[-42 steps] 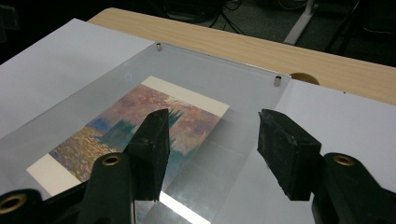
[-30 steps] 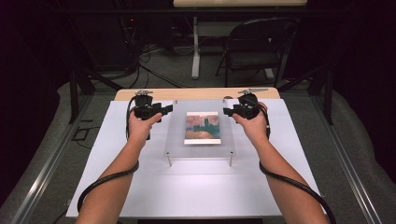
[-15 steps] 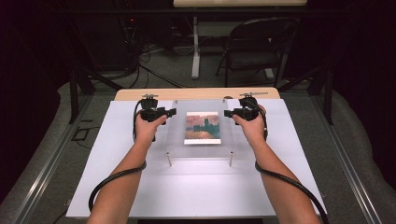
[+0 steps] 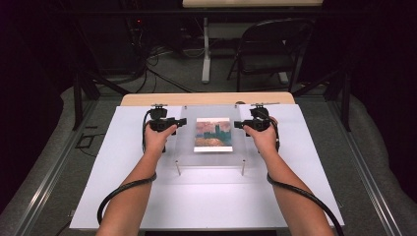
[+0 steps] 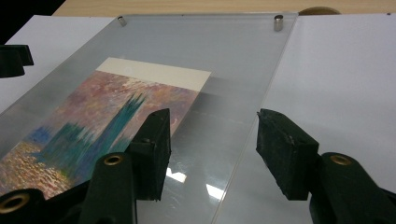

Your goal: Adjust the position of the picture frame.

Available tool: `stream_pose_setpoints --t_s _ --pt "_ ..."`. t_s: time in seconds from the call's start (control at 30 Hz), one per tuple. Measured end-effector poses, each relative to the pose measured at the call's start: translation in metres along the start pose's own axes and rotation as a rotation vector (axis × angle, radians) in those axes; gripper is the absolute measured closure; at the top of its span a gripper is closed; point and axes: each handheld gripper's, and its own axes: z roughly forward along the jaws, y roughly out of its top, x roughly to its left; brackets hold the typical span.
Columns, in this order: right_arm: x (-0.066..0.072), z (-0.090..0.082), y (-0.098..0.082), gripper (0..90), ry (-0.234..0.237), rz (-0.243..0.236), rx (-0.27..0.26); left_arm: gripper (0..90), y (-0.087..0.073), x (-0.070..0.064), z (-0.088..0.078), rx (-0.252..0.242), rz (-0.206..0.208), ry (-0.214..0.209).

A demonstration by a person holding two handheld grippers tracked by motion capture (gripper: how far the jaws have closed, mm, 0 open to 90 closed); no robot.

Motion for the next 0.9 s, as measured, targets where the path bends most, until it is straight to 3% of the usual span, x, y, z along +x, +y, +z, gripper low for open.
stream_pose_setpoints --t_s 0.9 --pt "-0.003 0.013 -0.014 41.4 0.030 0.081 0.003 36.7 -0.018 -0.001 0.019 0.025 -0.059 -0.020"
